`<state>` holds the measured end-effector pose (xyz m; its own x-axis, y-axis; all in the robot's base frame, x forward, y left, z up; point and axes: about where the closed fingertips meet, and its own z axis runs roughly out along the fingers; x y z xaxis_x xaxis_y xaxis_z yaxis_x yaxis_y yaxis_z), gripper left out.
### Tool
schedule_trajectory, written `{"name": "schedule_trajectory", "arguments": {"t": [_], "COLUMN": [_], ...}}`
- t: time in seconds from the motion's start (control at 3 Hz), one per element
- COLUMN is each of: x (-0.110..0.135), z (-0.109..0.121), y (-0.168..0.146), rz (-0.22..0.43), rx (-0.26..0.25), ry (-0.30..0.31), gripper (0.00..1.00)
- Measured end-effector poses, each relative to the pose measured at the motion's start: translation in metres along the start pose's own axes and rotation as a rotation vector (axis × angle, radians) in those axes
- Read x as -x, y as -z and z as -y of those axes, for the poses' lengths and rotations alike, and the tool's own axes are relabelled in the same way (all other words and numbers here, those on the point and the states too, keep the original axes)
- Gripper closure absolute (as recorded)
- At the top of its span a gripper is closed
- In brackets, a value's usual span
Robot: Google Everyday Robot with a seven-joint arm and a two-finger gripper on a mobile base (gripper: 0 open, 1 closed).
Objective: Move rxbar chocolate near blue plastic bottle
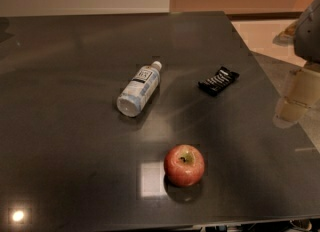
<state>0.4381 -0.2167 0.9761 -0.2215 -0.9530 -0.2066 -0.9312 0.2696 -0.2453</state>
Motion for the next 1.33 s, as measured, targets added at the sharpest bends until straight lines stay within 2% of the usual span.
{"name": "schedule_trajectory", "arguments": {"t": [0.33, 0.67, 1.33], "x": [0.0, 0.005, 0.022], "z": [0.0, 0.006, 0.043], "y": [0.0, -0.005, -0.042], "rz": [0.0, -0.002, 0.045], "rx": [0.0, 0.007, 0.084], "ry": [0.0, 0.038, 0.17], "gripper": [0.0, 0.0, 0.0]}}
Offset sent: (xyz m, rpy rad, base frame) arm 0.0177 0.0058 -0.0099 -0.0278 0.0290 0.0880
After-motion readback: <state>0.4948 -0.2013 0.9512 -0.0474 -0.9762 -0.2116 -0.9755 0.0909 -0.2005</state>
